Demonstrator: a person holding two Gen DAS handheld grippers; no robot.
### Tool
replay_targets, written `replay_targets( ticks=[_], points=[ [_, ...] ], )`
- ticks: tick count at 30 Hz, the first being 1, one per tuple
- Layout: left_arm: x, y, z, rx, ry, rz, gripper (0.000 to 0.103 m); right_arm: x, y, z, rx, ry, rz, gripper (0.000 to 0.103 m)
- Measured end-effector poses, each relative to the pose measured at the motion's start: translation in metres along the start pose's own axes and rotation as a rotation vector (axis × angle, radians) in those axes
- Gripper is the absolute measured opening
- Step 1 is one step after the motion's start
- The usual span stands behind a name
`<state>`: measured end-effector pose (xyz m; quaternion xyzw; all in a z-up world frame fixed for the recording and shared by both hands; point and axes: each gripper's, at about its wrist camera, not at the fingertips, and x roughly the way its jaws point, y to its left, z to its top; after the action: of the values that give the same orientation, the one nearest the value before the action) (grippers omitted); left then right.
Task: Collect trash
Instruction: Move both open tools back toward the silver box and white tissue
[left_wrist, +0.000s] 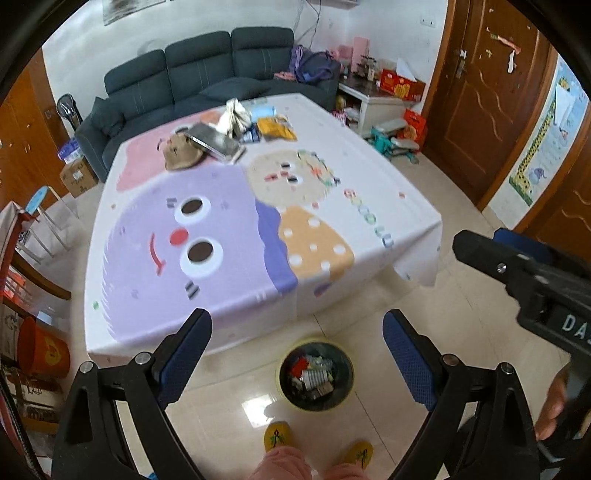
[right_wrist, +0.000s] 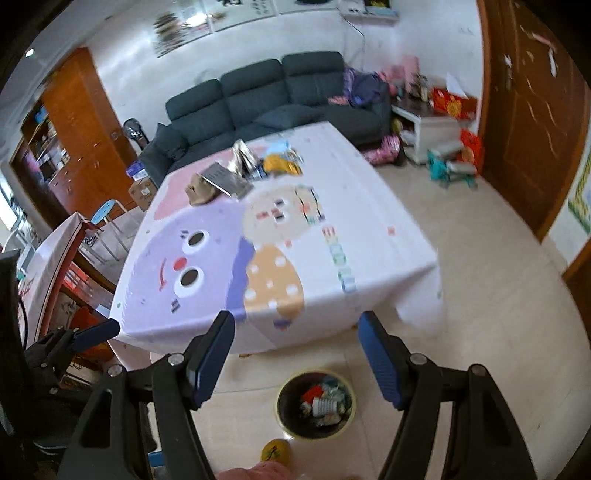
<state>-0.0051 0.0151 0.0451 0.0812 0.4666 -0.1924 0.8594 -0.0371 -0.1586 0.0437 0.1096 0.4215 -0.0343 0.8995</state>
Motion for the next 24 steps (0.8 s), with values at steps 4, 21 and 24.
replay_targets(
  ticks=[4, 21, 24],
  points=[
    [-0.007, 0.008, 0.020, -0.005, -0.037, 0.005, 0.093, -0.003, 0.010, 0.024, -0.051, -0.011, -0.015, 0.070],
    [0.003, 0.077, 0.107, -0.060, -0.130, -0.014, 0.093, 0.034, 0.029, 0.105, 0.030, -0.044, 0.004, 0.070],
    [0.009, 0.091, 0.124, -0.053, -0.140, -0.015, 0.093, 0.048, 0.029, 0.118, 0.070, -0.039, 0.006, 0.070]
  ],
)
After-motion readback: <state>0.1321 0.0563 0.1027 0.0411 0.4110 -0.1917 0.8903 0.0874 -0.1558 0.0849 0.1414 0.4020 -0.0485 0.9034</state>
